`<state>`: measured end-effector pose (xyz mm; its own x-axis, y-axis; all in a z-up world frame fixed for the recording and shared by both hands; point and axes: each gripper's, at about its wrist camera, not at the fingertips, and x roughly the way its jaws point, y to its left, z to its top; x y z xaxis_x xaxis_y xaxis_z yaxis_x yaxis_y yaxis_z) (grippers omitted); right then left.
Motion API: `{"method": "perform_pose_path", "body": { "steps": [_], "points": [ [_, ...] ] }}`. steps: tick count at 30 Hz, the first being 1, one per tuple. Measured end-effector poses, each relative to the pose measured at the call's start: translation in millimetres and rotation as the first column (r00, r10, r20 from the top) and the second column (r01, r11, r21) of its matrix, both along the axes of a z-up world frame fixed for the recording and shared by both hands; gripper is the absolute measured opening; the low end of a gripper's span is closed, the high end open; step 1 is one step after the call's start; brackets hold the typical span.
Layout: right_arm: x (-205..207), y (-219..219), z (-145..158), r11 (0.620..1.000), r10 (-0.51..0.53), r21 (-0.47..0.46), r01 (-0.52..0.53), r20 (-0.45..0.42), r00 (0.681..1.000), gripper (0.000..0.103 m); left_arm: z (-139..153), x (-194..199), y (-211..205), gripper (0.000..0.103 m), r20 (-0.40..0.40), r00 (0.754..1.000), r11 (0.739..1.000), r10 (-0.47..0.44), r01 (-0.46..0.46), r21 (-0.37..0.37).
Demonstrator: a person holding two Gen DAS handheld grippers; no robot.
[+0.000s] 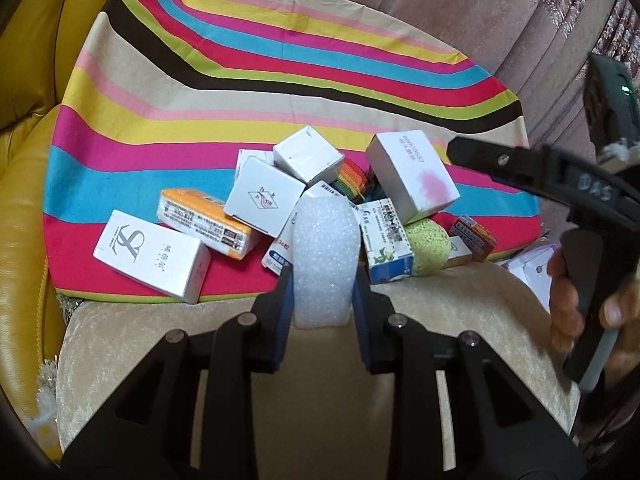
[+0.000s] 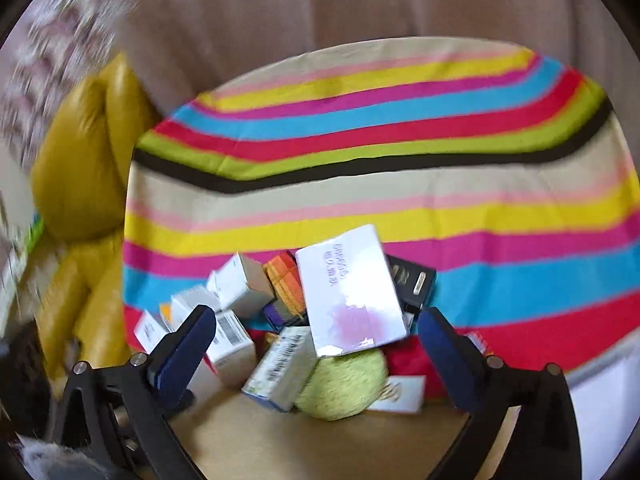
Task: Organize objects
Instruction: 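Grasp the white box with pink print with the right gripper, then carry the white box into the purple-rimmed box and open the right gripper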
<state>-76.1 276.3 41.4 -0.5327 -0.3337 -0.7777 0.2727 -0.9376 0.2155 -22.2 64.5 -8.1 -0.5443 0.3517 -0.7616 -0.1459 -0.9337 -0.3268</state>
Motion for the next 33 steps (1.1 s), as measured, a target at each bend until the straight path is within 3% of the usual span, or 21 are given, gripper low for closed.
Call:
{"method": "perform_pose_path", "body": {
  "steps": [5, 11, 15, 20, 27, 33],
  "points": [
    [-7, -1, -13, 0.995, -0.042, 0.092, 0.040, 0.018, 0.999, 0.103, 0, 1, 7, 0.032, 0.000, 1.000, 1.000, -0.002, 0.002, -0.024],
    [-20, -32, -31, 0.944, -0.036, 0.329, 0.031, 0.007, 0.999, 0.103, 3, 2, 8, 0.032, -0.016, 1.000, 1.000, -0.003, 0.002, -0.031],
    [-27, -40, -42, 0.912, -0.036, 0.410, 0.032, 0.003, 0.999, 0.098, 7, 5, 12, 0.032, -0.033, 0.999, 0.999, 0.001, -0.003, -0.048],
    [-27, -42, -51, 0.917, -0.009, 0.399, -0.008, 0.039, 0.999, 0.067, 11, 7, 13, 0.032, -0.047, 0.999, 0.997, 0.007, -0.011, -0.073],
    [-1, -14, -16, 0.962, -0.048, 0.265, 0.066, -0.076, 0.996, 0.067, 25, 8, 25, 0.032, -0.075, 0.997, 0.997, -0.010, 0.004, -0.078],
    [47, 51, 12, 0.958, -0.182, 0.196, 0.210, -0.153, 0.971, 0.067, 38, 8, 70, 0.032, -0.091, 0.989, 0.992, -0.114, 0.107, -0.073]
  ]
}}
